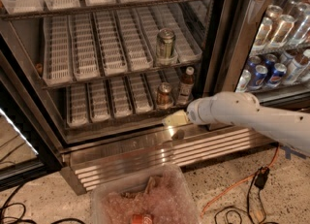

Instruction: Pick blue plastic bottle from bottom shelf of fridge

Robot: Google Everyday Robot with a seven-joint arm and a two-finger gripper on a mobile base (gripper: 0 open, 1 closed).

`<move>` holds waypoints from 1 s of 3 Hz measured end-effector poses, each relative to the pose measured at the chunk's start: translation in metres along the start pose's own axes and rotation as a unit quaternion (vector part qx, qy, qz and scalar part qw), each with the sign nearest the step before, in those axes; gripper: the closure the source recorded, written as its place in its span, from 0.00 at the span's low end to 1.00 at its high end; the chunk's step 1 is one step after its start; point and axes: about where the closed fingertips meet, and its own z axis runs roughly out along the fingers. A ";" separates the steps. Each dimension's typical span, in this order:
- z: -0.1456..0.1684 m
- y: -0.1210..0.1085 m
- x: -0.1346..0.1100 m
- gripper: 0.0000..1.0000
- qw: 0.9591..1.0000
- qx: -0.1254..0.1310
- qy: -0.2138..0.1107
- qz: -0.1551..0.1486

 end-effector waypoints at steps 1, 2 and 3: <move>-0.013 0.012 0.012 0.00 0.999 0.017 -0.047 -0.006; -0.014 0.008 0.018 0.00 0.995 0.014 -0.097 0.001; -0.017 -0.020 0.015 0.00 0.991 0.003 -0.137 -0.003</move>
Offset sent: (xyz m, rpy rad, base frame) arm -0.0014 -0.0019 0.0590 0.2950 -0.3735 0.0279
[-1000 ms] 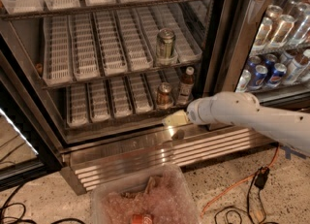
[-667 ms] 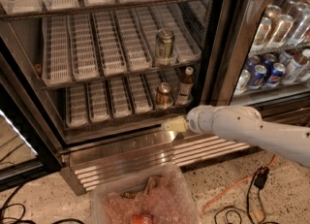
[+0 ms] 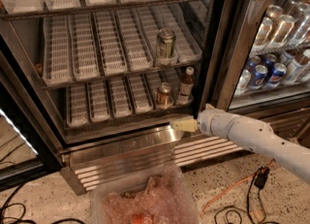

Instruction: Pick blue plastic bottle from bottom shelf of fridge

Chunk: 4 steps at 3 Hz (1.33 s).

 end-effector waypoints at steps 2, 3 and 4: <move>0.000 0.010 -0.031 0.00 0.999 -0.029 -0.030 -0.013; 0.008 0.009 -0.035 0.00 0.999 -0.023 -0.041 -0.014; 0.021 0.005 -0.042 0.00 0.997 -0.009 -0.073 -0.015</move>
Offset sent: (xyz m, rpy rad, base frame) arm 0.0065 0.0069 0.0215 0.0325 -0.0395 0.0433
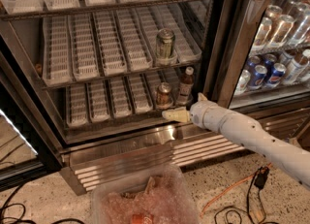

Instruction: Pick blue plastic bottle from bottom shelf of fridge

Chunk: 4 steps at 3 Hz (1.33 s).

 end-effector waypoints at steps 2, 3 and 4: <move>0.018 -0.004 0.002 0.00 0.998 0.031 -0.051 0.003; 0.030 -0.005 0.014 0.00 0.997 0.040 -0.059 0.011; 0.039 -0.007 0.024 0.00 0.996 0.055 -0.073 0.011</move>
Offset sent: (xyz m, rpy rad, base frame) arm 0.0211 0.0062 -0.0168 0.0619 -0.1410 -0.1085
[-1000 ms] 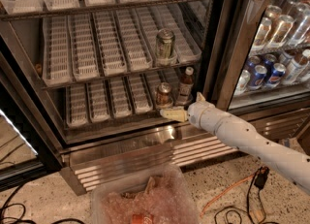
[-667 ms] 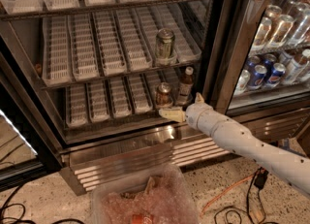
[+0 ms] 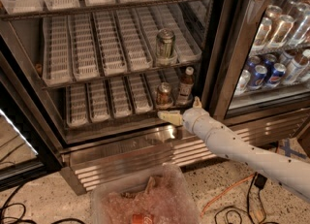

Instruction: Pick blue plastic bottle from bottom shelf of fridge

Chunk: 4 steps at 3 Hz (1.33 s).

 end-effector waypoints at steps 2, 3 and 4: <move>0.009 -0.009 -0.004 0.19 0.999 0.036 -0.022 -0.015; 0.011 -0.020 -0.010 0.32 0.996 0.079 -0.036 -0.017; 0.010 -0.034 -0.013 0.34 0.991 0.122 -0.043 -0.018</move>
Offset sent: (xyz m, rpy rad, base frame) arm 0.0258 -0.0202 0.0098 -0.0223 -0.1112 -0.1798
